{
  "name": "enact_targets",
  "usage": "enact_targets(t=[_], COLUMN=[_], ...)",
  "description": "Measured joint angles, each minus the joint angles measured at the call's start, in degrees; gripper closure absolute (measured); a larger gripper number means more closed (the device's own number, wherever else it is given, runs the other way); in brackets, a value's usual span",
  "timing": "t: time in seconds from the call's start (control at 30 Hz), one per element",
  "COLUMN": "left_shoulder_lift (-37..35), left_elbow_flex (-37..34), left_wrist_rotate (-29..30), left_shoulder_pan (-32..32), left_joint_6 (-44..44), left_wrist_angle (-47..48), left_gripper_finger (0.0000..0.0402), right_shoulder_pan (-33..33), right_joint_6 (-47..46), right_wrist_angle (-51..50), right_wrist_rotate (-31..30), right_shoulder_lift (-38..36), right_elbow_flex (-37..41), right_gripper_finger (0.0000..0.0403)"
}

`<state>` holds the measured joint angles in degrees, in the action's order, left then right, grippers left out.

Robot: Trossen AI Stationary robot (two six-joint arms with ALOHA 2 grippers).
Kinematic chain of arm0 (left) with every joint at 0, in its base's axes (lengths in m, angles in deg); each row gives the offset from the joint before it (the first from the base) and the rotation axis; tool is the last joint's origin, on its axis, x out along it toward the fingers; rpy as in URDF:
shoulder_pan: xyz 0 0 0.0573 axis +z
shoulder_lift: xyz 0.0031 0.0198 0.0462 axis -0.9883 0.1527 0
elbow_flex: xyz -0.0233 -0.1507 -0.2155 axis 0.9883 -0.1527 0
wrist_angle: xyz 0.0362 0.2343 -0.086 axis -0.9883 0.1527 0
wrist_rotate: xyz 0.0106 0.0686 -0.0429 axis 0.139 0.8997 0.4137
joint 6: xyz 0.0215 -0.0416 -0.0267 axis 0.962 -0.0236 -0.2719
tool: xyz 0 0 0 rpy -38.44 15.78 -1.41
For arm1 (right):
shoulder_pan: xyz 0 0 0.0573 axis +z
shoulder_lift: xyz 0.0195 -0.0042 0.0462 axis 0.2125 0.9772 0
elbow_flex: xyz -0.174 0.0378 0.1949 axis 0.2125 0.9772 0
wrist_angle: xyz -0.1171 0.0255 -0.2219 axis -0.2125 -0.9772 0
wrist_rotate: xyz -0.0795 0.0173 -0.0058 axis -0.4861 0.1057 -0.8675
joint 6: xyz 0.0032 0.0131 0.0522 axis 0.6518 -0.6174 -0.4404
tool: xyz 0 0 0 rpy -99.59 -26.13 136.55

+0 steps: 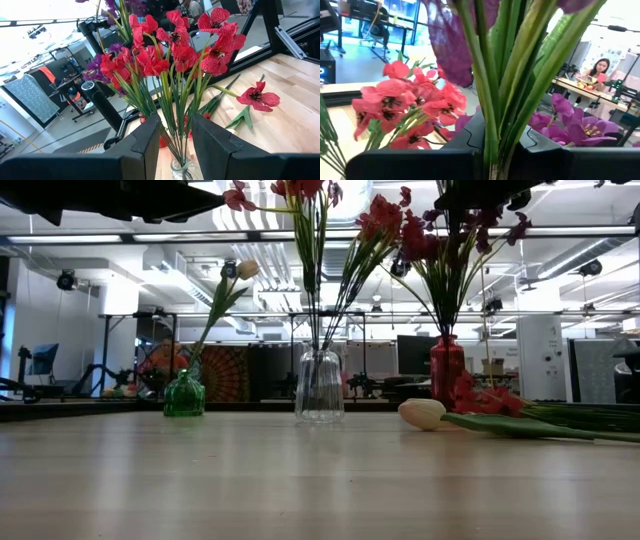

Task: Sort flowers into vase by color
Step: Put the violet flowers into the red vase

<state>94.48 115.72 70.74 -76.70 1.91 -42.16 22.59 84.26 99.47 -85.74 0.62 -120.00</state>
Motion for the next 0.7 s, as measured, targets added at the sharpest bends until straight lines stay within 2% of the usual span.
enact_targets(t=[0.7], left_shoulder_lift=[0.0], left_elbow_flex=[0.0], left_wrist_rotate=[0.01], left_shoulder_pan=[0.11], left_joint_6=[0.0], left_wrist_angle=[0.09], left_gripper_finger=[0.0306], right_shoulder_pan=[-1.02], right_joint_6=[1.39], right_wrist_angle=[4.76], right_wrist_rotate=[-0.02], right_shoulder_lift=[0.02], right_elbow_flex=[2.87], right_gripper_finger=[0.0374])
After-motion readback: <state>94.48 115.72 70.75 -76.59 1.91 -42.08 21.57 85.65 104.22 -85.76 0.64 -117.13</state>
